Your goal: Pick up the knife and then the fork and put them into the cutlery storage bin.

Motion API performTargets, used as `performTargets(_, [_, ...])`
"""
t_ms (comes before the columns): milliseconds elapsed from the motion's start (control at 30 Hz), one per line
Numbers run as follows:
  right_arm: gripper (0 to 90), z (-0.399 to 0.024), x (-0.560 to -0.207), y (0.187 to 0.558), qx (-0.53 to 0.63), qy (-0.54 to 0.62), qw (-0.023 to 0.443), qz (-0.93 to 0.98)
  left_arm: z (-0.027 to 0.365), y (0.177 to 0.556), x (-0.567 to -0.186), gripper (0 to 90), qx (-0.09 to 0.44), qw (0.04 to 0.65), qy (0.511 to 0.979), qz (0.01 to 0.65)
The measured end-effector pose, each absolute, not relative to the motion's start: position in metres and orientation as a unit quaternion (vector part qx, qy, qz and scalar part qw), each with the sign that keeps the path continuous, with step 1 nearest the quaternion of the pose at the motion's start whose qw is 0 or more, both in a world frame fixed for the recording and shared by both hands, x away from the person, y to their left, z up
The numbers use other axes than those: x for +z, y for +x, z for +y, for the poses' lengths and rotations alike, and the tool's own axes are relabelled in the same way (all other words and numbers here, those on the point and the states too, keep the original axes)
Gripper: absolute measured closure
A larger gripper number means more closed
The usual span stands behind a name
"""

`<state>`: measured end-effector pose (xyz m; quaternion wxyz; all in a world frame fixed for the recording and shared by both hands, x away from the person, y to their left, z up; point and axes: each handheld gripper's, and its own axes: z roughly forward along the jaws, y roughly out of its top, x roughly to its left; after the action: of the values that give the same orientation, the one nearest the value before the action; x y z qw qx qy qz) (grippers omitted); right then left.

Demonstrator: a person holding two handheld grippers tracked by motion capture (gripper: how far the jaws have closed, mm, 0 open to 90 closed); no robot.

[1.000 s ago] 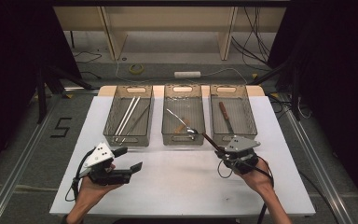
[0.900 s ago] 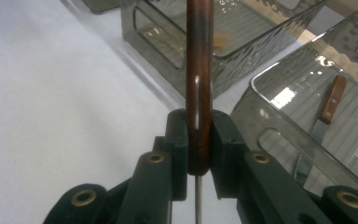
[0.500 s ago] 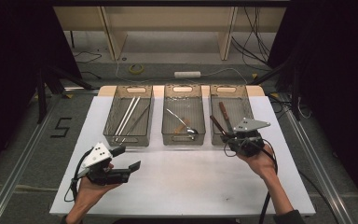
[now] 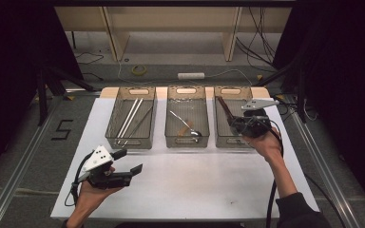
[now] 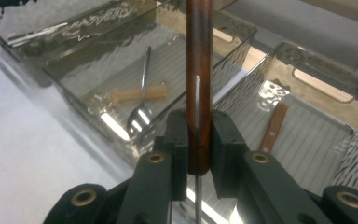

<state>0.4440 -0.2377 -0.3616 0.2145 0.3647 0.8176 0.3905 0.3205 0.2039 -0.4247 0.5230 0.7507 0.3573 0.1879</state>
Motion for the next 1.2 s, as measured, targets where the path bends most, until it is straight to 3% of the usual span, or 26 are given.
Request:
performTargets(567, [79.4,-0.233,-0.347,0.493,0.38,0.404,0.222,0.802,0.205,0.32,-0.424,19.3,0.193,0.525,0.748,0.358])
performTargets(1200, [79.4,-0.228,-0.355,0.528,0.354,0.437,0.228,0.794,0.204,0.319,-0.424,19.3,0.193,0.526,0.747,0.357])
